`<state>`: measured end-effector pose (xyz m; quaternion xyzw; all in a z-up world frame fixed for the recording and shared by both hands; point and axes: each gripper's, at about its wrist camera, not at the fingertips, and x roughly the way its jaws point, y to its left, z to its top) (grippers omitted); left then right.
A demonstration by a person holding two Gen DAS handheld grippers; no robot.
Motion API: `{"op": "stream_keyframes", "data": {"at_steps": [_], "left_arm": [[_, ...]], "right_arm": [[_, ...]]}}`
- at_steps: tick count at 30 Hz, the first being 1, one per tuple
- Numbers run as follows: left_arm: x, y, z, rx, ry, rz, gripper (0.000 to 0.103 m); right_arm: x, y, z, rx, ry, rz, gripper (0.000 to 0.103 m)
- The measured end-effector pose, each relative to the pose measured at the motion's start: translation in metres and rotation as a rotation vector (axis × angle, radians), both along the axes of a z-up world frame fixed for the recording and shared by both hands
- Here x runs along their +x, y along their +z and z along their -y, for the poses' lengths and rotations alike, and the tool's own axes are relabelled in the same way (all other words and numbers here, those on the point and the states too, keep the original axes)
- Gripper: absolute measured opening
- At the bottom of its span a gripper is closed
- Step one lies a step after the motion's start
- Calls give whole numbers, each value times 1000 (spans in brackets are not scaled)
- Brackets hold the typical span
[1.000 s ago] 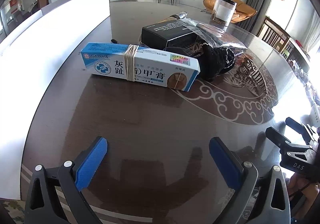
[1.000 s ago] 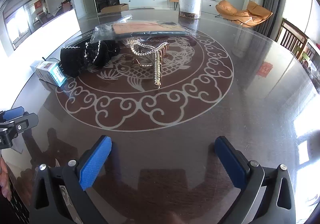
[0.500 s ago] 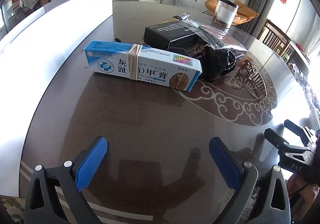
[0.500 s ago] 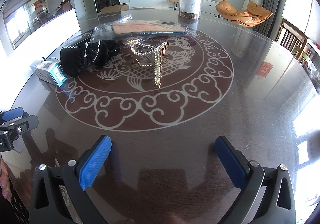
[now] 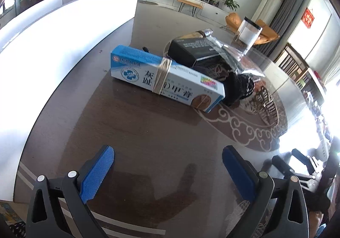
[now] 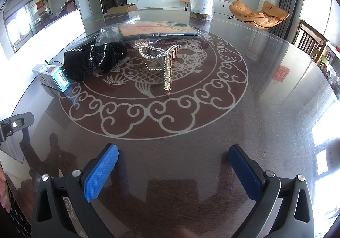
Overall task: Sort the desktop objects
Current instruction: 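Move the left tool toward the blue-and-white ointment box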
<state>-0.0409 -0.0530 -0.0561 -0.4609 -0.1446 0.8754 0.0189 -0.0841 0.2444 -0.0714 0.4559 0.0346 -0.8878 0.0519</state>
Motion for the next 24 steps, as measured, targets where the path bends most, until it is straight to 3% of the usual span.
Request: {"op": "stream_keyframes", "data": {"at_steps": [3,7,14,17,22,24], "left_arm": [[-9,19,14,62,61,-45,103],[-43,38,19,54,139,-43,103],[-95,15,-2,-70,166,73,103],[-83,12,7,-61,165,64,103],[-45,13,30,-136,189,77,103],[-33,11,38,-128,203,85,103]], "right_arm": [[0,0,1,0,0,0,103],[0,0,0,0,0,0,103],[0,0,0,0,0,0,103],[0,0,0,0,0,0,103],[0,0,0,0,0,0,103],[0,0,1,0,0,0,103]]}}
